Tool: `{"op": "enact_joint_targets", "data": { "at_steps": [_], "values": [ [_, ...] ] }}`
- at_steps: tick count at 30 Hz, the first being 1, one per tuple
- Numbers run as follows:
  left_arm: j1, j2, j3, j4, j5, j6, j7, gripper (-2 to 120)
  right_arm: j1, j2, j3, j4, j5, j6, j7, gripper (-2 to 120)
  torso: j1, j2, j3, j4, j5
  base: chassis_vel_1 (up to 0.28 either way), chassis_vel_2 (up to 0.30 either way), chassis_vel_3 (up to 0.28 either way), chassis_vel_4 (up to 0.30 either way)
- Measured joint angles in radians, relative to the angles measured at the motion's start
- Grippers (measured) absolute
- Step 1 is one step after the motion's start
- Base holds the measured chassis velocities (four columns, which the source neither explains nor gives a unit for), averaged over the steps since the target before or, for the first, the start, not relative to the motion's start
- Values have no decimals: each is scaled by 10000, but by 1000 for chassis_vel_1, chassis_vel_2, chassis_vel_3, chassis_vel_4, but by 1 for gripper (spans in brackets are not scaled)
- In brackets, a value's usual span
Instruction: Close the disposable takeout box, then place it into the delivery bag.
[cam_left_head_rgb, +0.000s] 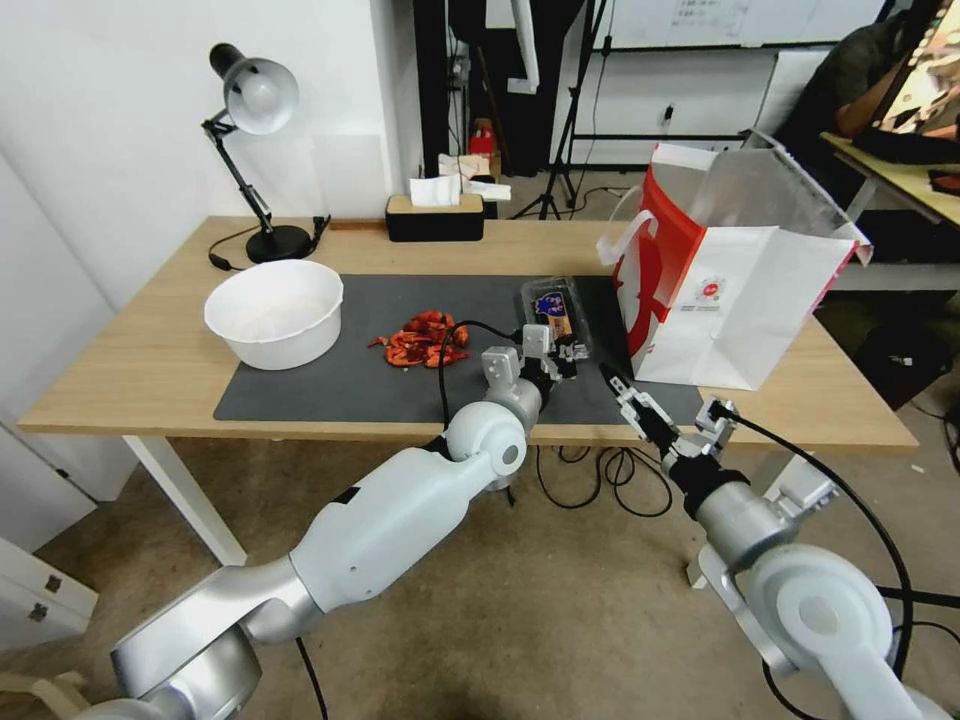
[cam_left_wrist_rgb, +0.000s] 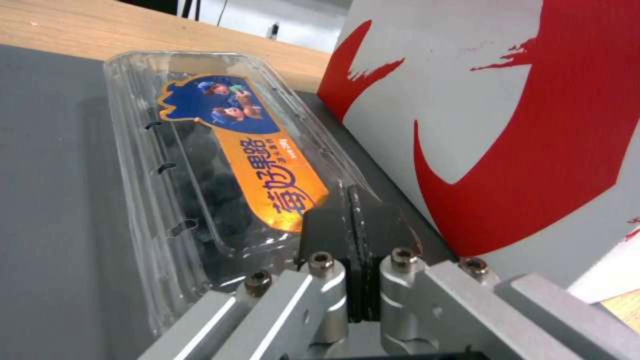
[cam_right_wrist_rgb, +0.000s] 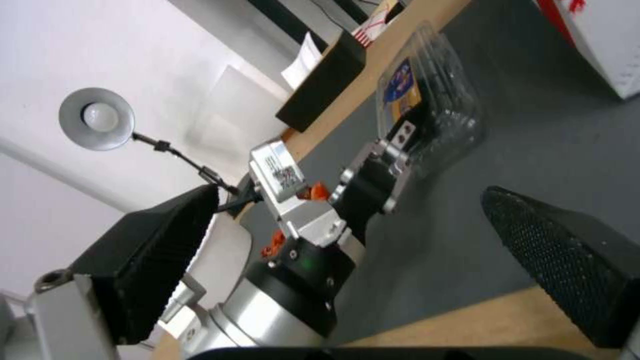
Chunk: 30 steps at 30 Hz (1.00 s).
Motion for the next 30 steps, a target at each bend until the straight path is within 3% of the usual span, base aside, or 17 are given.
{"op": "enact_joint_targets", "data": {
  "at_steps": [13,30],
  "values": [
    [-11,-333,-211,151,-88,5,-168,0,1675,-1554,-345,-695,1212,-59,405,100,-2,0,0,0,0,0,0,0,0],
    [-69,-245,-224,252,-214,8,-226,0,4037,-1980,-1487,-1990,2094,-362,1275,100,-1,0,-1,1,-1,0,0,0,0]
  ]
}}
